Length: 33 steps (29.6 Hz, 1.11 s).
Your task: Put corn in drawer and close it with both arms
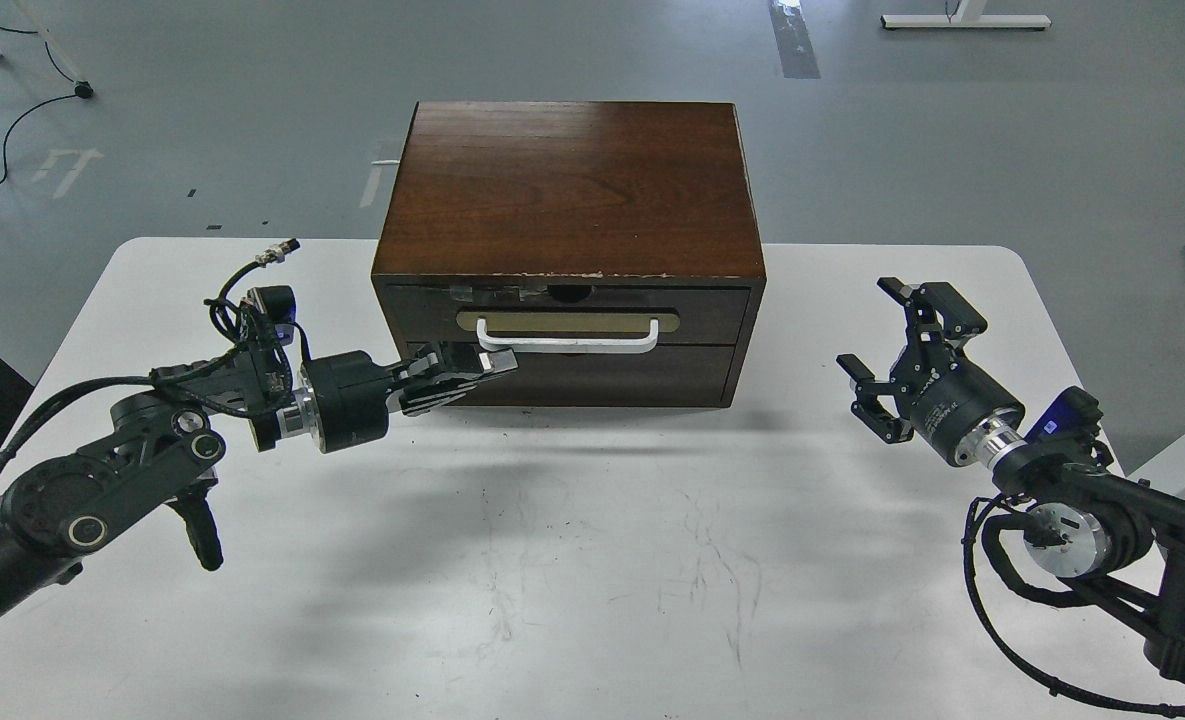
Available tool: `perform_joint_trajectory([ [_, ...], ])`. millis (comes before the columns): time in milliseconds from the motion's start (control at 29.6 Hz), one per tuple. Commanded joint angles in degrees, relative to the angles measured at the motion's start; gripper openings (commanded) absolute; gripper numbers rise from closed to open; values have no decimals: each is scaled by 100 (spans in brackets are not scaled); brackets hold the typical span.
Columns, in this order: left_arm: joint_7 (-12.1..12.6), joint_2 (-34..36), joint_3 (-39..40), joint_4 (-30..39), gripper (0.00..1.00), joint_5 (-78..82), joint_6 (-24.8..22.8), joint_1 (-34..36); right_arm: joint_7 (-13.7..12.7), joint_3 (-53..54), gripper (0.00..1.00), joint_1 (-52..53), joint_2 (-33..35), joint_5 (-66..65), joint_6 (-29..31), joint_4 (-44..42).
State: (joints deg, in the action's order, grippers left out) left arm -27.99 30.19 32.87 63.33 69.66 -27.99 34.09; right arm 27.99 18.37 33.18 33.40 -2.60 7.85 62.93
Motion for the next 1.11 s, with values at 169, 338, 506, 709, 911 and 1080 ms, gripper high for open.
perform_joint_trajectory([
  [169, -1, 627, 61, 785, 0, -84, -1, -331, 1, 0, 99, 4, -9, -4, 6, 0],
  [338, -1, 1277, 149, 1557, 14, -714, -1, -622, 1, 9, 99, 4, -9, -4, 6, -17],
  [506, -1, 1779, 728, 2043, 100, -2332, -1, -1096, 1, 9, 99, 13, -9, -4, -2, -26],
  [709, -1, 1964, 1169, 1867, 100, -3547, -1, -1273, 1, 9, 99, 22, -9, -4, -2, -53],
  [911, -1, 1868, 1186, 1595, 100, -4092, 301, -1387, 1, 9, 100, 48, -79, -4, -20, -105],
  [1080, -1, 1596, 1186, 1542, 100, -4162, 804, -1650, 1, 17, 100, 74, -114, -4, -20, -105],
])
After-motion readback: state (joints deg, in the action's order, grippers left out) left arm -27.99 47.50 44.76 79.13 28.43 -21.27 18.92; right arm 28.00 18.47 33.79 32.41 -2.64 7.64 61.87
